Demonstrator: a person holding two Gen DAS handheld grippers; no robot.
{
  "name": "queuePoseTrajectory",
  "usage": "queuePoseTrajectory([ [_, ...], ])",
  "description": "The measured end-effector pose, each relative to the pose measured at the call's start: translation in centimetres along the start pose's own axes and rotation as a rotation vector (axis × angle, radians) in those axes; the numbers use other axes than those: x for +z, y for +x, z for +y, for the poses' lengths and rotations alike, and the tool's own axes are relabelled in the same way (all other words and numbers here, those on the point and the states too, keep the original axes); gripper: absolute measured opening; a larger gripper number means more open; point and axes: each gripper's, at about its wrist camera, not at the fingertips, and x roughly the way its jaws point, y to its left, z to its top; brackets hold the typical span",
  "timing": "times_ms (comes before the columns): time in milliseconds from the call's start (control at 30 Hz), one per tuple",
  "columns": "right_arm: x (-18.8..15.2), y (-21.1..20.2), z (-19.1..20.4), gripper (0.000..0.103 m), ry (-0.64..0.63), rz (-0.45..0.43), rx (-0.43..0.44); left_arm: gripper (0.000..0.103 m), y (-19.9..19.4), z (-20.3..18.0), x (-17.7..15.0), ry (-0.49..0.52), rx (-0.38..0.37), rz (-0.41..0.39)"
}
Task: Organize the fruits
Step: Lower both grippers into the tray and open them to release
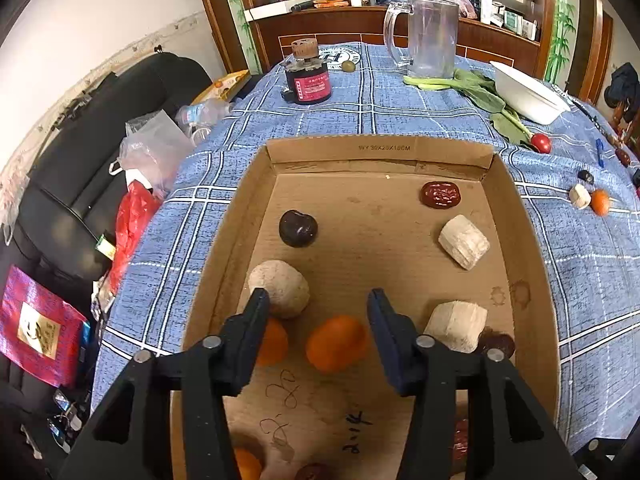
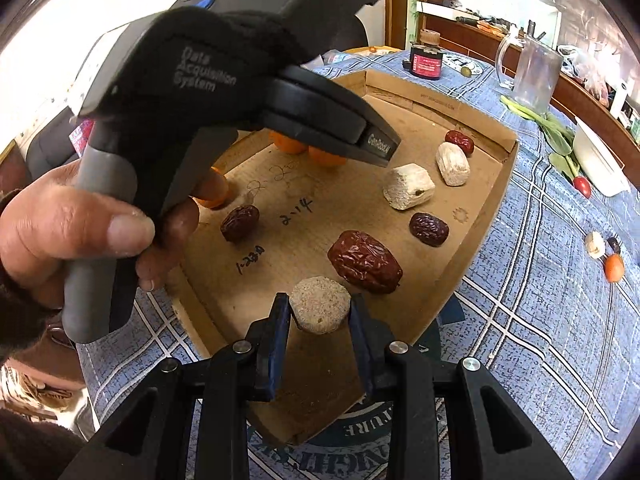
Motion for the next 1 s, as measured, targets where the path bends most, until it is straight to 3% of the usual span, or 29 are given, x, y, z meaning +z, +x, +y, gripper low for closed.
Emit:
queuePoseTrajectory([
  [600,0.2,-1.4,-1.0,0.033,0.061,-0.026,0.027,0.054,-1.2,2.4,-0.5,-0.122,0.003,-0.007],
  [867,-0.6,-4.0,-1.9,0.033,0.113,-0.076,0.024,0.057,-4.6,4.1,-1.6,-0.234,0.055,-0.075],
  [1000,0.0,-3.3,-1.9,0.033,0.135,-0.063,0.039,0.062,-6.3,4.1,-1.9,-0.261,0.028,-0.103],
])
